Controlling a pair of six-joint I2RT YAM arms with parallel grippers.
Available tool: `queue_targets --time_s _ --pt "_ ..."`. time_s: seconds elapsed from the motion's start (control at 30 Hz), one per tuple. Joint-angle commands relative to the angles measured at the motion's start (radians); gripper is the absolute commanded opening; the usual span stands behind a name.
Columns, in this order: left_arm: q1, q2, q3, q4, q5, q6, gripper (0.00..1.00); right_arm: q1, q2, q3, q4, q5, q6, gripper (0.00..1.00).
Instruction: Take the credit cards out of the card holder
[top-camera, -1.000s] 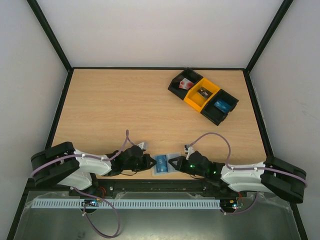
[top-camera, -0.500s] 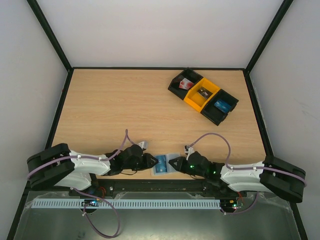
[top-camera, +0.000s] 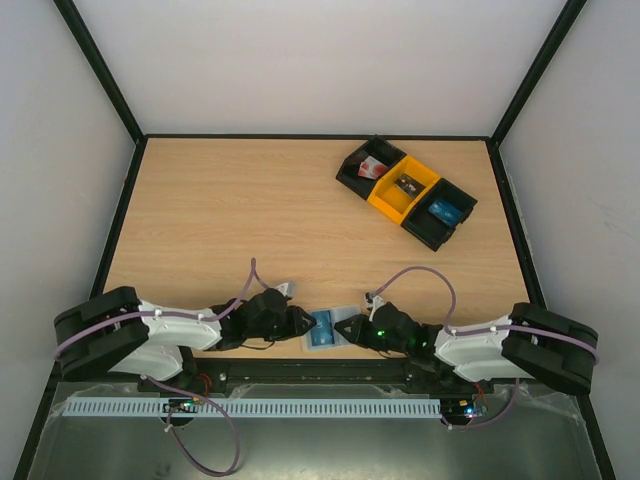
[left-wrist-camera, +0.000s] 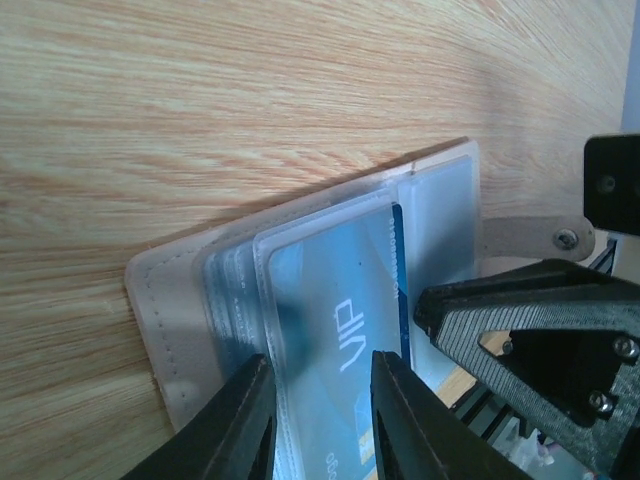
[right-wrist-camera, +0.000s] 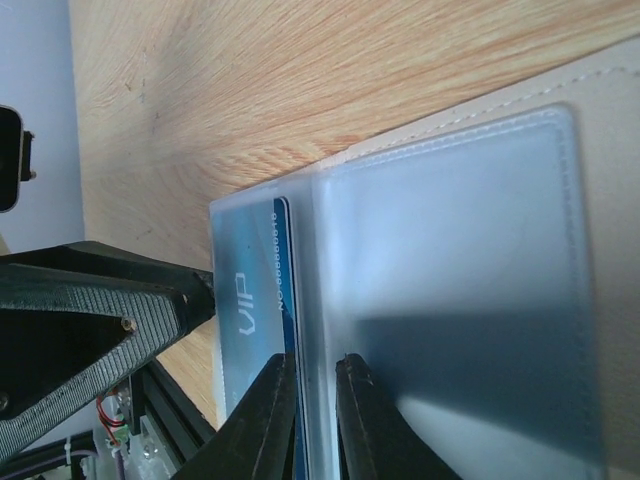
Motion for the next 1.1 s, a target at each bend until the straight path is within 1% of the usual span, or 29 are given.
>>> queue_targets --time_s 0.0,0.13,0.23,0.33,0.47,0.53,0.57,0.8,1.07 --pt "-0.01 0.043 0.006 0.049 0.014 0.001 0.25 0.007 0.021 0.011 0.043 0.005 0.001 0.13" --pt "-0.017 0.079 0.008 0.065 0.015 -0.001 0.11 0.007 0.038 0.01 0.062 0.001 0.001 0.13" --pt "-0.019 0.101 0.005 0.072 0.015 -0.005 0.03 0.006 0.051 0.01 0.08 -0.005 0.004 0.13" --pt "-0.02 0.118 -0.005 0.077 0.012 -0.014 0.03 0.007 0.063 0.006 0.095 -0.008 0.005 0.12" --pt "-0.023 0.128 -0.031 0.085 0.005 -0.031 0.03 0.007 0.061 -0.011 0.13 0.001 0.011 0.07" --pt "-0.022 0.131 -0.042 0.086 0.0 -0.036 0.03 0.006 0.06 -0.018 0.149 -0.003 0.012 0.03" --pt "-0.022 0.133 -0.049 0.089 -0.001 -0.039 0.03 0.006 0.061 -0.021 0.158 -0.003 0.012 0.02" --pt "-0.023 0.125 -0.07 0.09 -0.012 -0.053 0.03 0.007 0.033 -0.05 0.175 0.015 0.016 0.02" --pt "-0.023 0.119 -0.087 0.098 -0.017 -0.062 0.03 0.006 -0.048 -0.069 0.108 0.047 0.02 0.02"
